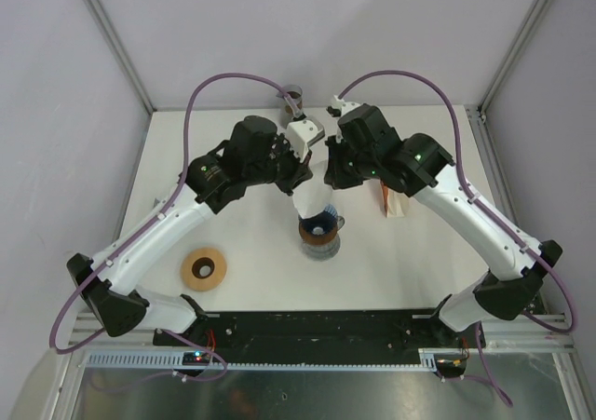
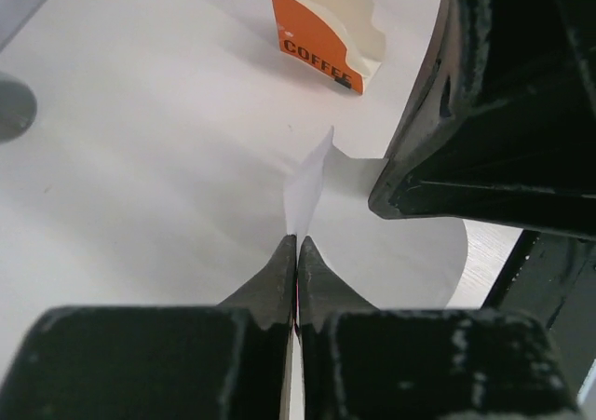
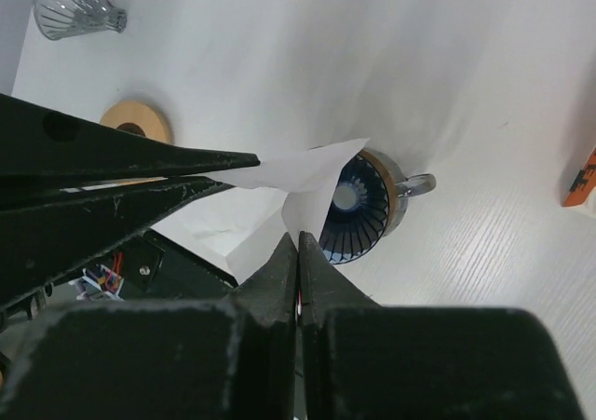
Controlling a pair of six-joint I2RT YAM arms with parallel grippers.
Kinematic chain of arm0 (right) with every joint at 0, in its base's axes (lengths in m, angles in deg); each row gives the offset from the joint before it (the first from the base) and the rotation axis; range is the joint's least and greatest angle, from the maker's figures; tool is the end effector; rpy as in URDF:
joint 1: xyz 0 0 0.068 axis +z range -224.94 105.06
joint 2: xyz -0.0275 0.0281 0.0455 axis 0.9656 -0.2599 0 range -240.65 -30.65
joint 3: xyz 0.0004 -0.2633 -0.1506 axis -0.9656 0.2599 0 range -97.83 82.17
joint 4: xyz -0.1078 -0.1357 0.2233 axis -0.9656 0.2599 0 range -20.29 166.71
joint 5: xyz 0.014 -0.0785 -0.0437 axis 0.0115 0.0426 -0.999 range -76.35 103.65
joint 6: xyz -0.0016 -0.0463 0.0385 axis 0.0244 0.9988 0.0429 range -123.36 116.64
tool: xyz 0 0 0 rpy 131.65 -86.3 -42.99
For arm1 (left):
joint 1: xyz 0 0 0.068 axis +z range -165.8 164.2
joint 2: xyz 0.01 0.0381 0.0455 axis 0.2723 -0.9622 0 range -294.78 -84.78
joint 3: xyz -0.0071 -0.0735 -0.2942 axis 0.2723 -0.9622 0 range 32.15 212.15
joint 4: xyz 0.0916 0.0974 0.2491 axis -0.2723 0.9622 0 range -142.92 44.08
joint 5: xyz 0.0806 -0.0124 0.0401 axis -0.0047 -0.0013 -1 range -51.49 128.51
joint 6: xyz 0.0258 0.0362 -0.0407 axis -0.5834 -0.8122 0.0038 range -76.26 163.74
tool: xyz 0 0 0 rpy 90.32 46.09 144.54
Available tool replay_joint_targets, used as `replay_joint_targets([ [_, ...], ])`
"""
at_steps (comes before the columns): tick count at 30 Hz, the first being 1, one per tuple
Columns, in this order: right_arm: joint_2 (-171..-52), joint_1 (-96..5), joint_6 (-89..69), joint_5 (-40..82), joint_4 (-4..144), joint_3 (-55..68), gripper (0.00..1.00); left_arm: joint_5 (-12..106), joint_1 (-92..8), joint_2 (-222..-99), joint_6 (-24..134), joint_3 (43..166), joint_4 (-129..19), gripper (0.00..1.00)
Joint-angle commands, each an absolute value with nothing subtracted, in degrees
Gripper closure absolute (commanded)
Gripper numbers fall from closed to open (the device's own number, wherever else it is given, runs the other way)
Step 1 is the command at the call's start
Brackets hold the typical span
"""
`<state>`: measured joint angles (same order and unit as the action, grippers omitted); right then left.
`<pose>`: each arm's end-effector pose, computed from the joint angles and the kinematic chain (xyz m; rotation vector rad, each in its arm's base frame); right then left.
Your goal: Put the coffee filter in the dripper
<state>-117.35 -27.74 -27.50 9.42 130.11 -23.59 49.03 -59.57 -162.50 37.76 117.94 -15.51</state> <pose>0.2234 0.2364 0.4742 -0.4320 2.3143 0.5499 0.2229 -0.2246 0.4414 0.9976 1.8796 -0.5878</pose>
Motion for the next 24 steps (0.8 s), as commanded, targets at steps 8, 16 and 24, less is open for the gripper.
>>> replay_joint_targets([
  [8, -110.48, -22.82, -28.78, -3.99, 116.49, -13.24, 0.51, 48.18, -59.63, -160.74, 49.52, 118.08, -17.63, 1.00],
  [16, -106.81, -19.58, -33.09, -10.88, 107.82, -4.64, 0.57, 46.67, -56.27, -160.05, 60.17, 117.94, -18.75, 1.00],
  [24, -107.89, -20.73, -31.95, -13.13, 108.65, -4.58, 0.94, 48.52, -53.90, -159.93, 62.85, 115.93, -19.52, 1.00],
])
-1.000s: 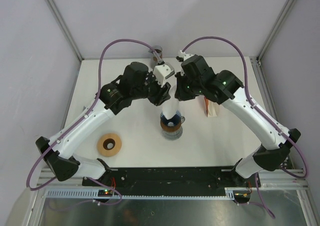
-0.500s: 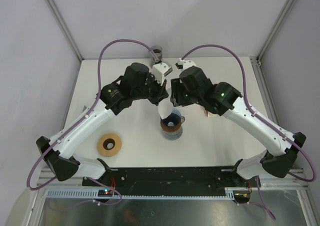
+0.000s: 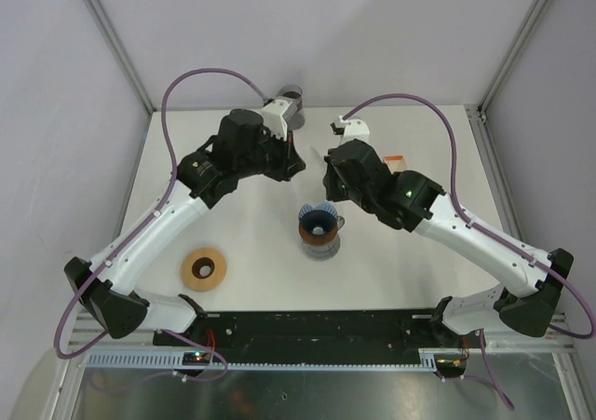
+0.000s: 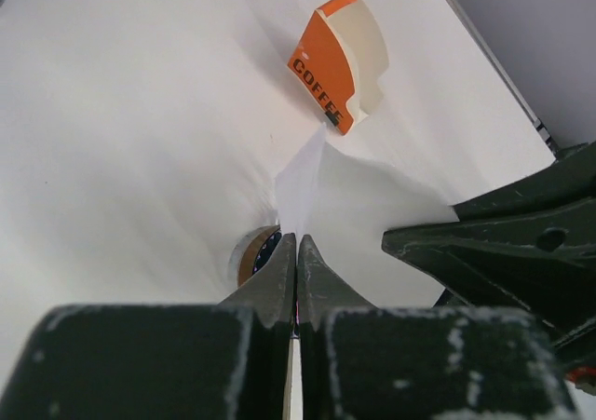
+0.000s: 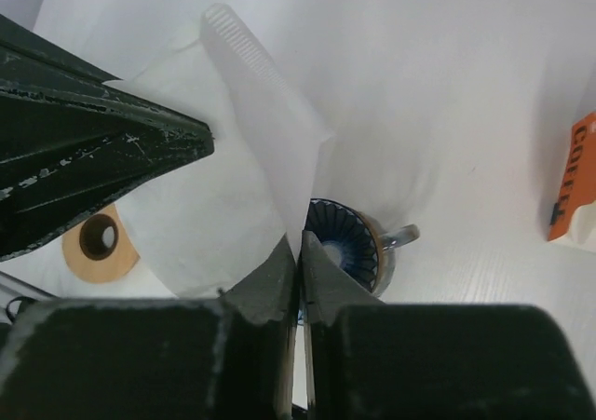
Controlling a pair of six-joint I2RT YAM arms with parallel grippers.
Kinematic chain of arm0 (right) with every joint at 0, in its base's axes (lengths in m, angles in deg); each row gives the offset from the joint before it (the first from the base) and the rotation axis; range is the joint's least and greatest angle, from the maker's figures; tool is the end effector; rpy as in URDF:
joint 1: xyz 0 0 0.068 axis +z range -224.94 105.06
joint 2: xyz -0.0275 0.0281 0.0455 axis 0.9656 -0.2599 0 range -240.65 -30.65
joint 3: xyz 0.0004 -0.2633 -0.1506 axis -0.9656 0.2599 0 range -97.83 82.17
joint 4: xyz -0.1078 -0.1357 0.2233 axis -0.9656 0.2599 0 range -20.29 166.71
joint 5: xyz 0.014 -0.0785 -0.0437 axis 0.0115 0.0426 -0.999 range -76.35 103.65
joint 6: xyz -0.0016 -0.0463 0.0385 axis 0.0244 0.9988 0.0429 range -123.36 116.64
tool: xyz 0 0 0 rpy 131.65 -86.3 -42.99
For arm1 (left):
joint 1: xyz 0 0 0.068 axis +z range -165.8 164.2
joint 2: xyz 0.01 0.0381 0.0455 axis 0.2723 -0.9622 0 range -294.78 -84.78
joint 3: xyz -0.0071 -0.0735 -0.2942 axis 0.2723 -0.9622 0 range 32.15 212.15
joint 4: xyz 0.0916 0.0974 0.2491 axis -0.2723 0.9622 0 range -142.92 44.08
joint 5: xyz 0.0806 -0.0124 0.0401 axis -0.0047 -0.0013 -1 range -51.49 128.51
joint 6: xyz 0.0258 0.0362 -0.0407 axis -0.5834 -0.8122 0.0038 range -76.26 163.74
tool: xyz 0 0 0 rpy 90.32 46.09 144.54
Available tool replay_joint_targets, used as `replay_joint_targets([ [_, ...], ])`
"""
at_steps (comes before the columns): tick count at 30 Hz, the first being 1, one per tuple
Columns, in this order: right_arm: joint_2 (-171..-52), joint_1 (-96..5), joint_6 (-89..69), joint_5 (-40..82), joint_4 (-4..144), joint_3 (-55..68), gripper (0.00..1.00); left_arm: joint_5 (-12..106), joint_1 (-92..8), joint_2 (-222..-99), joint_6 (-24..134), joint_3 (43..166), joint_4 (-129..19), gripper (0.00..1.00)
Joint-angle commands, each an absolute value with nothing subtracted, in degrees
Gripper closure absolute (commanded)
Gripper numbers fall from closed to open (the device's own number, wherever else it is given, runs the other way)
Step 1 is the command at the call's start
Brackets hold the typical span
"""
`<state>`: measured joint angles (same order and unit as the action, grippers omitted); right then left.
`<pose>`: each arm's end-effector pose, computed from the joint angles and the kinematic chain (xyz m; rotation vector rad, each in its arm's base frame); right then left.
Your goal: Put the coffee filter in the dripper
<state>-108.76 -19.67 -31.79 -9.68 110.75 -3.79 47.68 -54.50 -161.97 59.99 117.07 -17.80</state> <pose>0.1924 0.2465 0.4356 -0.2611 2.1121 0.4378 0.2425 -0.2032 0.4427 0.5157 2.0659 -0.7482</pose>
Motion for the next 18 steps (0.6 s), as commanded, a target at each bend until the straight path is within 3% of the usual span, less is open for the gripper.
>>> replay_joint_targets([
  [1, -107.99, -21.38, -31.63, -13.05, 109.61, -5.02, 0.97, 48.66, -53.79, -159.75, 62.39, 115.52, -19.56, 1.00],
  [6, -109.98, -25.16, -29.25, -10.22, 118.89, -11.96, 1.00, 49.87, -53.53, -157.67, 55.51, 113.71, -18.78, 0.99],
  [8, -112.21, -25.97, -28.34, -7.13, 124.04, -16.36, 1.00, 51.35, -53.51, -157.15, 52.70, 113.62, -16.96, 0.85],
  [11, -115.16, -26.84, -27.03, -1.37, 130.82, -21.54, 1.00, 53.21, -53.55, -156.02, 49.16, 114.42, -13.92, 0.46],
  [13, -116.05, -27.98, -26.07, 3.50, 133.74, -23.50, 1.00, 53.90, -53.50, -155.04, 47.34, 115.82, -12.03, 0.27],
  [16, -116.66, -30.55, -24.88, 10.50, 137.26, -25.22, 1.00, 55.12, -53.19, -153.94, 45.18, 118.63, -9.35, 0.06],
  [18, -117.43, -31.65, -23.93, 14.42, 139.93, -26.11, 1.00, 55.58, -52.86, -153.47, 44.34, 120.28, -8.04, 0.02],
])
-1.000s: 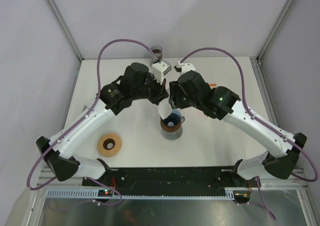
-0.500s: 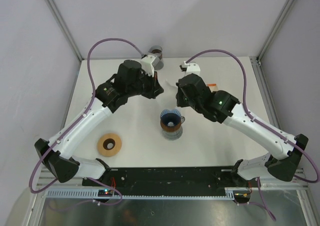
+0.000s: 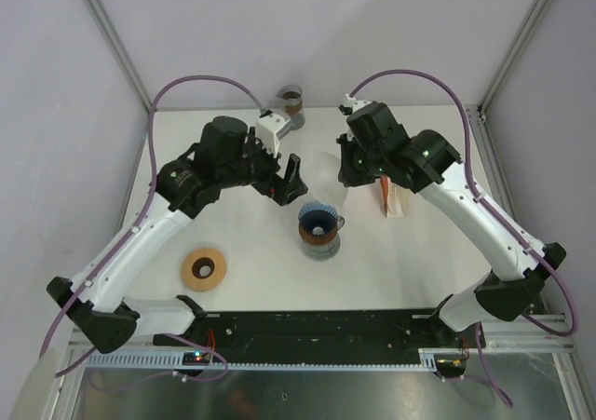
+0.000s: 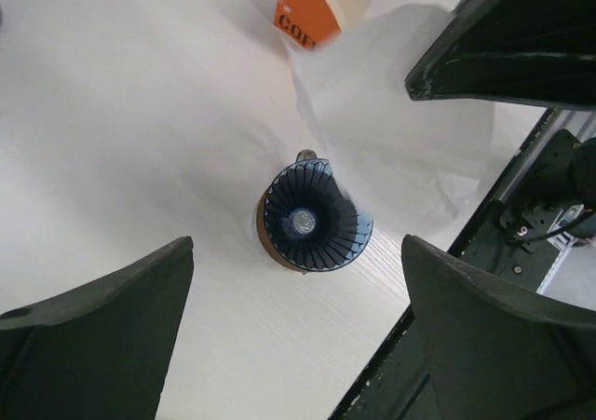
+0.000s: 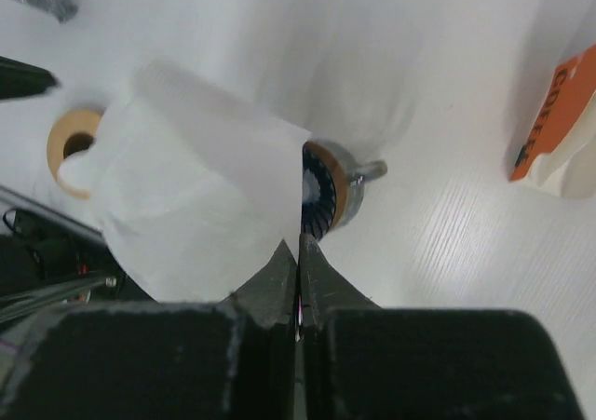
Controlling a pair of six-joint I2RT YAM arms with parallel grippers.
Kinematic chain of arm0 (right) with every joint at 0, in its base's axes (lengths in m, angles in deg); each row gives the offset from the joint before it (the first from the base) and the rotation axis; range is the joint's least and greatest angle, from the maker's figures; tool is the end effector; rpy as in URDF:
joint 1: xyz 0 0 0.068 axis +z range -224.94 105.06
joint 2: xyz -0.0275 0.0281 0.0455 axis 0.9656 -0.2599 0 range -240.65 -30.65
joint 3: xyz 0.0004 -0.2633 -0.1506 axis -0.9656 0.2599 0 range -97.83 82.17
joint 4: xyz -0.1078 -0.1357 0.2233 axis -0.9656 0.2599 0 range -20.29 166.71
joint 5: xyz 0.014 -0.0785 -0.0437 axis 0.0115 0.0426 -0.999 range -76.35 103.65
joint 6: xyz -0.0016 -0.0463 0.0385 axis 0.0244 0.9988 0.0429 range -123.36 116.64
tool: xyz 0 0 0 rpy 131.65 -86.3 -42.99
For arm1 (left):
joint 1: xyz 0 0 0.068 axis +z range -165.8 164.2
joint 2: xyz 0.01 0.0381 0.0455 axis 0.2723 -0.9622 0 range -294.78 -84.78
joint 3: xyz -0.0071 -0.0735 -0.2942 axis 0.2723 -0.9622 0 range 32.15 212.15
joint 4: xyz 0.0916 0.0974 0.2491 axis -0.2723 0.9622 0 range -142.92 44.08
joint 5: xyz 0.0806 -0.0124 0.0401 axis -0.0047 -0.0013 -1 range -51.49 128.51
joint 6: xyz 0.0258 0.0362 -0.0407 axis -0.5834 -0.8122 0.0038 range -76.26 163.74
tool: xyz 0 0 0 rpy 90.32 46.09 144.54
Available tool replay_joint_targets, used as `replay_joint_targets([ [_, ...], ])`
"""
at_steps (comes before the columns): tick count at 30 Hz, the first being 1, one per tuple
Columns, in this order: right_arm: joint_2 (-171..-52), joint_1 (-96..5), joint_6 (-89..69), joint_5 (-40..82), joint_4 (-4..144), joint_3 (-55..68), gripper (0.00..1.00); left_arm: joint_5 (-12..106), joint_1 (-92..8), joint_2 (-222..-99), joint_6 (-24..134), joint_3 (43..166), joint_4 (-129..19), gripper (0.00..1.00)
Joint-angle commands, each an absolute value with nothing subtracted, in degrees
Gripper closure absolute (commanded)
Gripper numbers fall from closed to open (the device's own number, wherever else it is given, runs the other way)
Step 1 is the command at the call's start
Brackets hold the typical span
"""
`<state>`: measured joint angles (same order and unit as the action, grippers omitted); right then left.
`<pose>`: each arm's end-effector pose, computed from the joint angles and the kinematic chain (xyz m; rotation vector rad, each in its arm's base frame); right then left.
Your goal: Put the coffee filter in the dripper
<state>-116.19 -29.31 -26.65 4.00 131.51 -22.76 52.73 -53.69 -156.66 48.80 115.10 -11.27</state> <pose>0.2268 0.2211 0.4738 -0.3668 2.3063 0.4197 0.2143 -0.1806 0.4449 0.7585 2.0302 -0.7027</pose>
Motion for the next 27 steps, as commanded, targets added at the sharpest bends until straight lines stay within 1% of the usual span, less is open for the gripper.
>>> replay_joint_targets([
  [1, -117.94, -31.81, -23.53, 15.71, 141.16, -26.46, 1.00, 55.66, -52.65, -153.27, 44.08, 120.68, -7.54, 0.01],
  [6, -121.02, -31.65, -21.73, 20.40, 143.56, -26.19, 1.00, 55.66, -51.46, -153.00, 42.67, 120.22, -6.92, 0.00],
  [11, -124.01, -32.47, -20.25, 22.40, 142.04, -26.09, 1.00, 56.29, -51.10, -153.47, 42.21, 118.68, -7.08, 0.00],
  [19, -128.12, -32.27, -19.31, 21.34, 139.11, -23.75, 1.00, 56.52, -49.85, -154.49, 41.37, 115.93, -7.76, 0.00],
  [27, -129.32, -32.03, -18.99, 21.24, 134.47, -19.12, 1.00, 57.48, -47.74, -155.02, 40.72, 115.16, -8.70, 0.00],
])
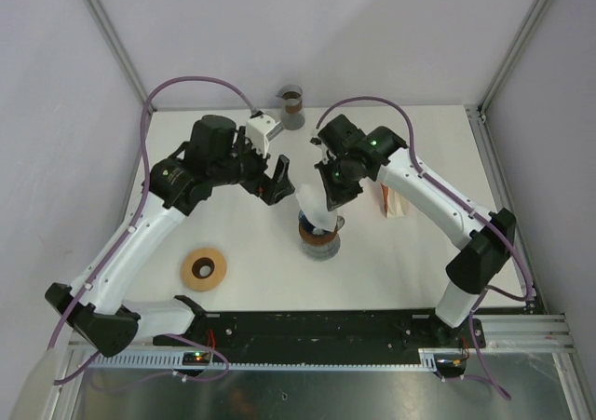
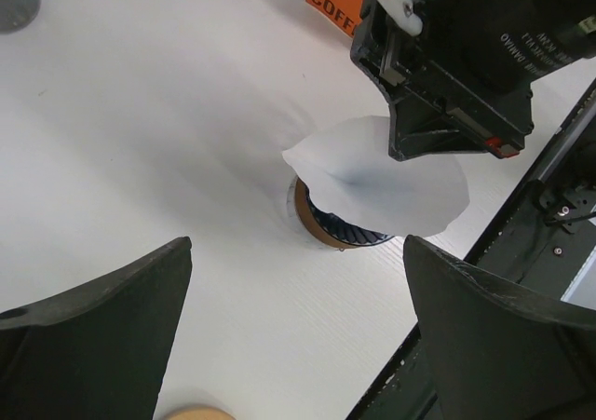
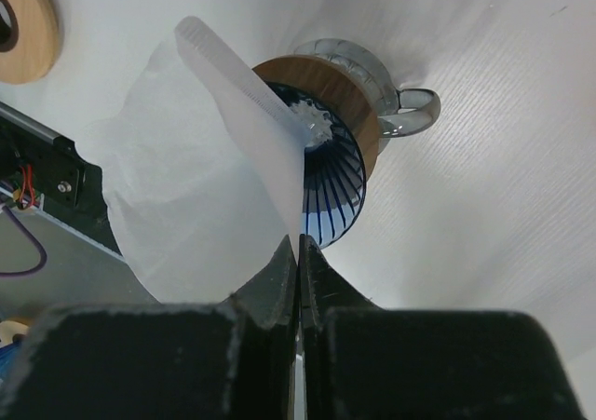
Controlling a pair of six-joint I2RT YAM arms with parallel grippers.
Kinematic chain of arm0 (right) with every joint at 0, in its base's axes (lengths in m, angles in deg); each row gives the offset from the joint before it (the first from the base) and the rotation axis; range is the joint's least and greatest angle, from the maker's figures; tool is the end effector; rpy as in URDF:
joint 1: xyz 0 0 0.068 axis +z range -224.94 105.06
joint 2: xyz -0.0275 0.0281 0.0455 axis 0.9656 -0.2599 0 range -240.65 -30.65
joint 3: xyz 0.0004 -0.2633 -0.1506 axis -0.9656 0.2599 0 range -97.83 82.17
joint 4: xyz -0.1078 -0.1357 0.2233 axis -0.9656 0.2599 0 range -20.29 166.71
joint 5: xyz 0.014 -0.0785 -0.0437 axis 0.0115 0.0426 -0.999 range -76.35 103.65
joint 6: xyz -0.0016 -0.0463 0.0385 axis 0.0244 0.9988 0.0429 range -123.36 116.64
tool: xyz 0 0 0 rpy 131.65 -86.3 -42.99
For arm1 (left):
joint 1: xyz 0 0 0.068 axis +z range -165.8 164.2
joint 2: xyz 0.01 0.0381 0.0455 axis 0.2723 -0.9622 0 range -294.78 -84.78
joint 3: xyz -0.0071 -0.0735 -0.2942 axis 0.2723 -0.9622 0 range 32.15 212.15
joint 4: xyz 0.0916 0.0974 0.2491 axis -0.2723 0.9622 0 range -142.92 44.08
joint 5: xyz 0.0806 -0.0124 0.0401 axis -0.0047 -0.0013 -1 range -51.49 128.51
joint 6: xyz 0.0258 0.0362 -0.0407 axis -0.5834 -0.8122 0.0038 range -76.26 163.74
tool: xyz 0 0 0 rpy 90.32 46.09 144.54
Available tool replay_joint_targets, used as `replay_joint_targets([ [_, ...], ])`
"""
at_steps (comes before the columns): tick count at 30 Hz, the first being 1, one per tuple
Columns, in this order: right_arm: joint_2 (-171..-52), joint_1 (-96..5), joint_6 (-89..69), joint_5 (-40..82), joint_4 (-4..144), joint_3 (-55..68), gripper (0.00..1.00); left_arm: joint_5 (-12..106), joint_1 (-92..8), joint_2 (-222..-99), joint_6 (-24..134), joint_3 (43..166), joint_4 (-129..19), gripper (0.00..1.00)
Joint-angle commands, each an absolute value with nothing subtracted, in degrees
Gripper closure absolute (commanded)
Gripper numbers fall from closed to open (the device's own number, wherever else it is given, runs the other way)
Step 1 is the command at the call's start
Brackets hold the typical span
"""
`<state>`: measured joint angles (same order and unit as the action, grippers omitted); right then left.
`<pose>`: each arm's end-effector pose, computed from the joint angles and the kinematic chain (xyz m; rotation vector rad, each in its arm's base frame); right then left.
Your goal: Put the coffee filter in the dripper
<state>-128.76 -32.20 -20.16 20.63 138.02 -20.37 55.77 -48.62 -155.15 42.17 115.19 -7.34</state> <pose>0.2724 0.2590 0.3802 -0.6594 2.6888 0.4653 0.2168 -0.1555 0.4456 0.8154 2.0268 -0.6374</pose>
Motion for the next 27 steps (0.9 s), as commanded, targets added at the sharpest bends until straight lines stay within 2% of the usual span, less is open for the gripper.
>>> replay_joint_targets([
  [1, -129.56, -32.00, -18.91, 21.23, 134.12, -18.80, 1.00, 57.49, -47.55, -155.06, 40.60, 115.09, -8.79, 0.00],
  [5, -130.45, -31.89, -18.40, 20.52, 133.59, -18.08, 1.00, 57.84, -46.83, -155.26, 40.37, 114.45, -9.15, 0.00],
  [17, -129.92, -31.19, -16.25, 15.79, 134.26, -20.27, 0.62, 59.63, -45.93, -155.96, 39.96, 114.48, -9.48, 0.00],
  [23, -127.89, -30.43, -14.77, 11.58, 136.04, -24.08, 0.49, 60.17, -45.54, -156.34, 39.78, 114.79, -9.53, 0.00],
  [27, -126.36, -29.18, -14.00, 6.27, 137.09, -28.07, 0.48, 59.79, -43.93, -156.29, 39.01, 114.55, -9.58, 0.00],
])
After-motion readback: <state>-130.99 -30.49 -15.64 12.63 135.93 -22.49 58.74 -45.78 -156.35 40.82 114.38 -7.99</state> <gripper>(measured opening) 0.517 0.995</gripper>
